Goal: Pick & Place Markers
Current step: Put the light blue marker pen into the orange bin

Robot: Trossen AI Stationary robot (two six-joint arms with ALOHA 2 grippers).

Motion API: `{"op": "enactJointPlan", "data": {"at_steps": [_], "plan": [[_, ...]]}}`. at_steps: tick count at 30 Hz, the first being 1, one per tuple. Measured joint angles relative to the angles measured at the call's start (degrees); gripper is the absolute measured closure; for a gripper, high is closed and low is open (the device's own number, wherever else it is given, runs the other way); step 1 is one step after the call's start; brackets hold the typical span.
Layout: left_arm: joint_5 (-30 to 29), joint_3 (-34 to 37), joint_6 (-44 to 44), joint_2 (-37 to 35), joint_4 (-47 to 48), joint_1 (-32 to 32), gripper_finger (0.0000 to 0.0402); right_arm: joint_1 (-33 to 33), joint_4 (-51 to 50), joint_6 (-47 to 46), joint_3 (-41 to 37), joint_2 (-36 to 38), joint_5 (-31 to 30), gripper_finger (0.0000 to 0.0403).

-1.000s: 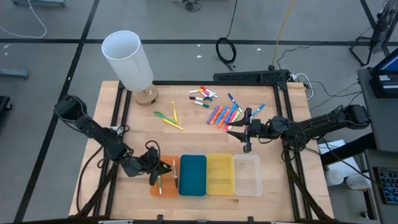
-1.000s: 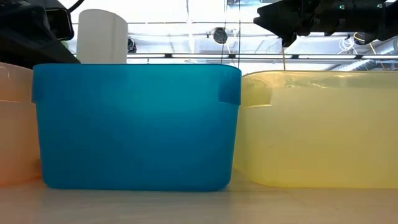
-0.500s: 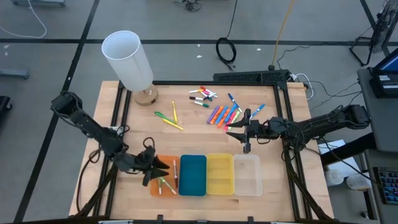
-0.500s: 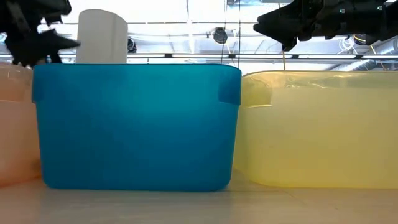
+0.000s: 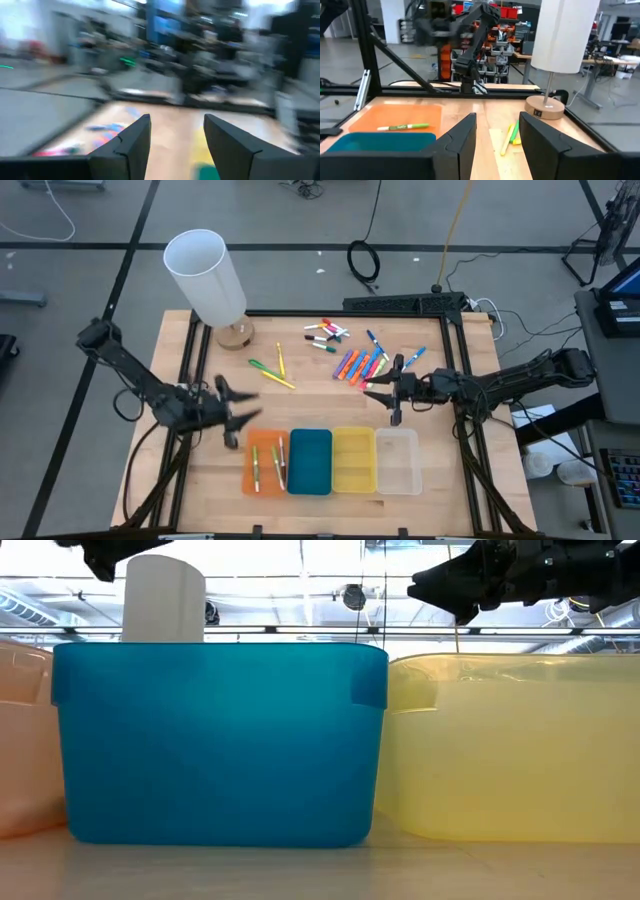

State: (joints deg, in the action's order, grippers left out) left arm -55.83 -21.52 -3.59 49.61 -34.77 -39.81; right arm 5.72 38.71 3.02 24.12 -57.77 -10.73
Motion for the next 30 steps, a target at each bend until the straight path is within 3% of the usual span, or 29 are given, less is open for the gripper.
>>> {"op": "enactJointPlan", "data": {"at_steps": [3, 5, 8, 10, 14, 19, 25, 30], "plan": [[-7.8, 0.0, -8.7, -0.7, -7.7, 2.4, 0.0213, 0.0, -0.4, -0.2, 0.0, 0.0, -4.7, 0.0264], [-10.2, 0.0, -12.2, -0.7, -13.5, 5.0, 0.0213, -0.3, -4.3, -3.7, 0.5, 0.0, -17.5, 0.0264], [-8.0, 0.0, -13.8, -0.7, -18.9, 9.2, 0.0213, -2.4, -27.4, -10.6, 5.1, 0.2, -38.5, 0.0264], [-4.0, 0.0, -14.2, -0.6, -19.1, 11.9, 0.0213, -5.5, -45.0, -20.2, 9.8, -1.0, -41.8, 0.0264], [3.7, 0.0, -14.8, -0.6, -19.0, 17.2, 0.0213, -15.2, -68.5, -33.6, 18.7, -4.7, -28.1, 0.0258], [8.0, 0.0, -11.9, -0.6, -18.9, 22.0, 0.0213, -30.4, -78.5, -31.1, 25.3, -9.9, -12.9, 0.0240], [8.0, 0.0, -6.5, -0.4, -14.3, 23.4, 0.0213, -44.1, -81.0, -32.1, 26.8, -14.6, -3.1, 0.0243], [7.8, 0.0, -5.1, -0.4, -13.2, 23.4, 0.0213, -47.4, -84.8, -36.1, 26.7, -18.9, -2.5, 0.0242]]}}
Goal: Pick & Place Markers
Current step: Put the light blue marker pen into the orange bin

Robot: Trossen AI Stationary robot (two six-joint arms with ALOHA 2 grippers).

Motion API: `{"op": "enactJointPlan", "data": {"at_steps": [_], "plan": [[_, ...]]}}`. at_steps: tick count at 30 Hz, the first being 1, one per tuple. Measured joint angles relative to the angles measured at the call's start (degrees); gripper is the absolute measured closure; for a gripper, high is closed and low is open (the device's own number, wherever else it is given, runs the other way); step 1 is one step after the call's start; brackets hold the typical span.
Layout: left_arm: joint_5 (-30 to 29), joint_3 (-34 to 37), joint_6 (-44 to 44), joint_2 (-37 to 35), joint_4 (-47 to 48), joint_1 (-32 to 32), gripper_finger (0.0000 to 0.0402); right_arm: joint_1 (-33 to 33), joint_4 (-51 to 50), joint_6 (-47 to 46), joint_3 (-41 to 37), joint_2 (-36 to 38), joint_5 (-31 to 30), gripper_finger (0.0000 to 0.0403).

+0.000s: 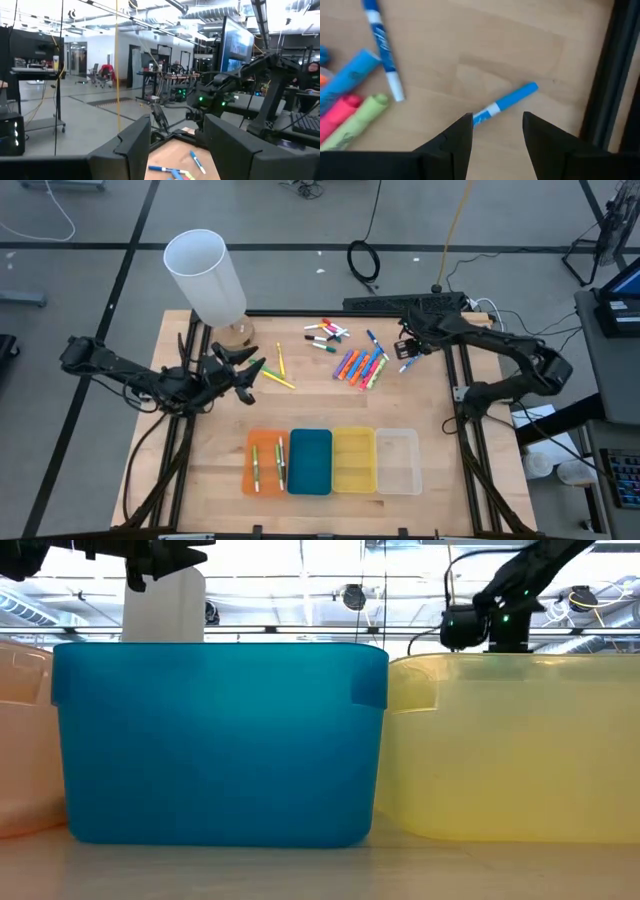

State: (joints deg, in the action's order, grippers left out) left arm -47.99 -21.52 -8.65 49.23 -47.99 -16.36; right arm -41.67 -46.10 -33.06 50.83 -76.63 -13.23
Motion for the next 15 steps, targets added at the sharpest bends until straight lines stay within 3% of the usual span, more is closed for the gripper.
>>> {"op": "enactJointPlan", "data": {"at_steps": [15], "plan": [[0.0, 0.0, -0.2, 0.0, 0.3, 0.1, 0.0213, 1.6, 3.7, 0.1, -0.1, -9.8, 2.8, 0.0247]]}}
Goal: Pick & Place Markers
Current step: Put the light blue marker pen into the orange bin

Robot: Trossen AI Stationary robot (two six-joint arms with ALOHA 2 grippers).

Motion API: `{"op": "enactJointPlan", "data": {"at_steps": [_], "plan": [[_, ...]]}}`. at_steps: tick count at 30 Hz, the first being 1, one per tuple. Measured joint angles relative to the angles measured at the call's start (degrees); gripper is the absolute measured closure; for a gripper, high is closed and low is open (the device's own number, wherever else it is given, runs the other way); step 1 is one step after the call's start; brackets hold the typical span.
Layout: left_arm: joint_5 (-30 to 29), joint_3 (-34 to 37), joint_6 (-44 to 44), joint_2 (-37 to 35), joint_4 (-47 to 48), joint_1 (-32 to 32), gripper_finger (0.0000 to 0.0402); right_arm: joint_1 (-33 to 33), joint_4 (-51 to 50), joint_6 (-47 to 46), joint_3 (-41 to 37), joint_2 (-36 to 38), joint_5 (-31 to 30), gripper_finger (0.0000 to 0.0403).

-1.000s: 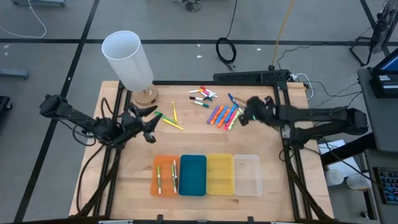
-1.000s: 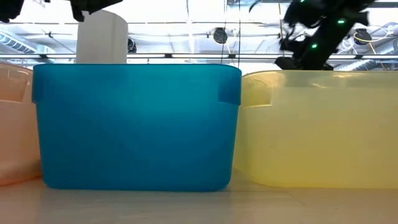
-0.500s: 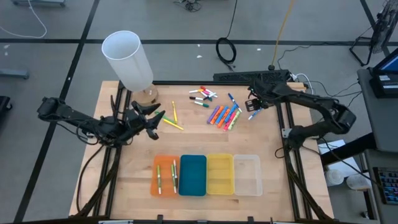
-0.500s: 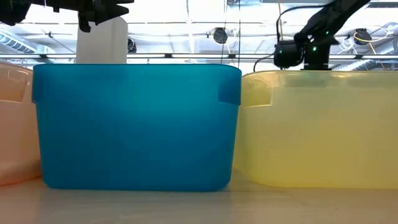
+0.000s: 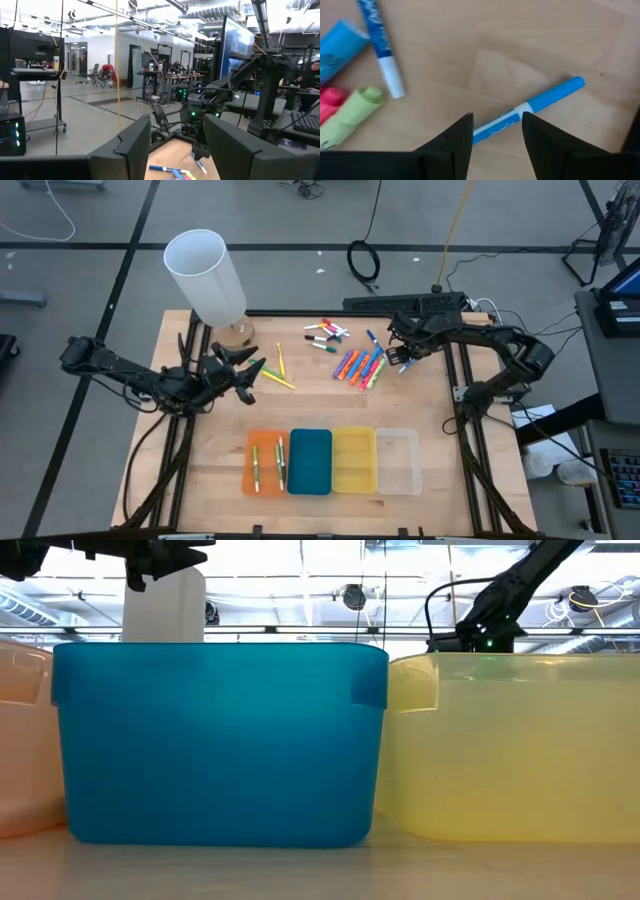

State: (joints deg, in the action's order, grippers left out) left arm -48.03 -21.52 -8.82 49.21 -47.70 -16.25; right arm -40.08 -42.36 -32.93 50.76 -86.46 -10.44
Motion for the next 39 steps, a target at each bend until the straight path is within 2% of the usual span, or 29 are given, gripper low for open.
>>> {"op": "enactJointPlan", "data": {"at_steps": [11, 17, 23, 30, 35, 39], "plan": [[0.0, 0.0, 0.2, 0.0, 0.6, 0.0, 0.0213, -0.3, -0.9, 1.0, -3.2, -0.1, -0.3, 0.0248], [0.0, 0.0, 1.6, 0.0, 0.8, 0.0, 0.0213, -2.2, 2.6, 0.3, -6.7, 0.0, -5.9, 0.0248], [0.0, 0.0, 1.4, 0.0, 0.9, 0.1, 0.0213, -3.7, 5.3, 2.9, -7.3, 0.1, -4.7, 0.0248], [0.0, 0.0, 0.1, 0.0, 0.9, 0.1, 0.0213, -3.8, 7.8, 15.7, -6.2, 5.0, -6.6, 0.0248], [0.0, 0.0, 0.3, 0.0, 1.0, 0.1, 0.0213, -3.7, 8.9, 31.0, -6.2, 8.9, -6.0, 0.0248], [0.0, 0.0, 0.4, 0.0, 1.0, 0.1, 0.0213, -3.7, 10.1, 42.2, -6.9, 9.3, -5.9, 0.0248]]}}
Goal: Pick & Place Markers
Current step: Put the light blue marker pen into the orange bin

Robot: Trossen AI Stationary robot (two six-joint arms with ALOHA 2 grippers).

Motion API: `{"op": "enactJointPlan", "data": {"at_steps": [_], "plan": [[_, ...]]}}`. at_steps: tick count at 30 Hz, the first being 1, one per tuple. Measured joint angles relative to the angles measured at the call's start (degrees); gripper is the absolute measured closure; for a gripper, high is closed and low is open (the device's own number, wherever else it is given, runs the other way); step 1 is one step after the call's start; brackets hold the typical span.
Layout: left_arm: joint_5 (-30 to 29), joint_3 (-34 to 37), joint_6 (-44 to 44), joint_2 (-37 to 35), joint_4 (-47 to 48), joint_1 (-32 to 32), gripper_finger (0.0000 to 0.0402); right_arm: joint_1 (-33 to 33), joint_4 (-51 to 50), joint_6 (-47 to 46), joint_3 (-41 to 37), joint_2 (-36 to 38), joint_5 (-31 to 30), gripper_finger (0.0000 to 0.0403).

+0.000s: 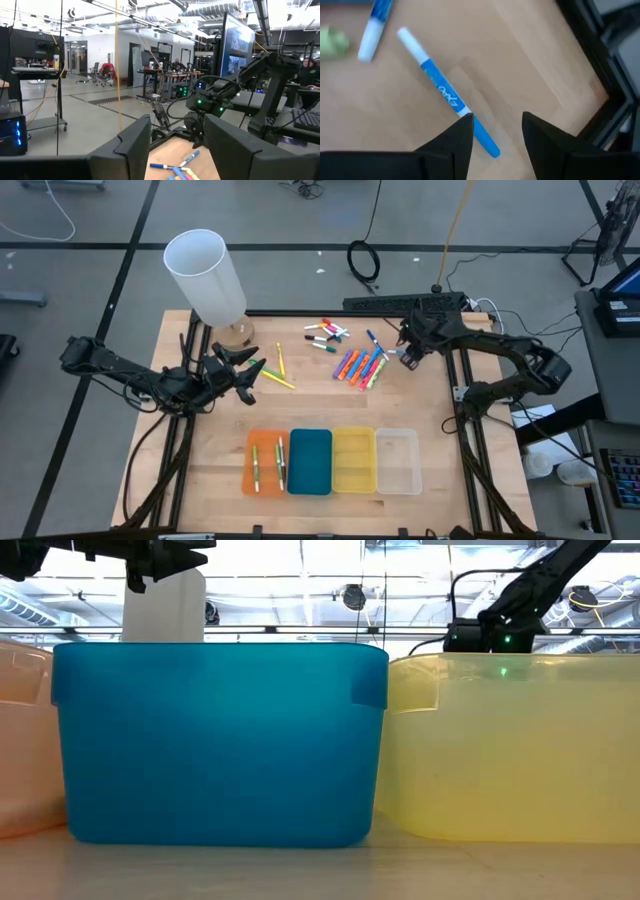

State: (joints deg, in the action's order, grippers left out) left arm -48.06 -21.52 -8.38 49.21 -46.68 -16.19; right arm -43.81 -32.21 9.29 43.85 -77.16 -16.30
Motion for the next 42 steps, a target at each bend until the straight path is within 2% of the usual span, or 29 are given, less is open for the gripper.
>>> {"op": "enactJointPlan", "data": {"at_steps": [5, 15, 19, 24, 26, 30, 36, 38, 42], "plan": [[0.0, 0.0, -0.2, 0.0, 0.1, 0.0, 0.0213, 0.0, 2.6, 5.8, -2.7, -1.6, 4.5, 0.0248], [0.0, 0.0, -0.2, 0.0, 0.2, 0.0, 0.0213, 0.0, 5.3, 7.0, -6.7, -7.4, 5.6, 0.0253], [0.0, 0.0, -0.1, 0.0, 0.2, 0.0, 0.0213, 0.0, 3.6, 5.6, -6.7, -7.8, 9.1, 0.0291], [0.0, 0.0, -0.5, 0.0, 0.2, 0.0, 0.0213, 0.1, 1.3, 6.4, -6.8, -8.0, 10.2, 0.0378], [0.0, 0.0, -0.5, 0.0, 0.2, 0.0, 0.0213, 0.1, 1.2, 6.8, -6.8, -8.0, 10.3, 0.0386], [0.0, 0.0, -0.5, 0.0, 0.3, 0.0, 0.0213, 0.2, 1.5, 5.1, -6.8, -7.9, 10.3, 0.0378], [0.0, 0.0, -0.5, 0.0, 0.6, 0.0, 0.0213, 0.9, 3.2, 2.1, -7.0, -2.2, 7.0, 0.0388], [0.0, 0.0, -0.5, 0.0, 0.6, 0.0, 0.0213, 1.5, 2.1, 1.8, -7.3, 1.2, 9.0, 0.0388], [0.0, 0.0, -0.5, 0.0, 0.7, 0.2, 0.0213, 3.0, 5.9, 0.0, -7.0, 9.0, 15.0, 0.0388]]}}
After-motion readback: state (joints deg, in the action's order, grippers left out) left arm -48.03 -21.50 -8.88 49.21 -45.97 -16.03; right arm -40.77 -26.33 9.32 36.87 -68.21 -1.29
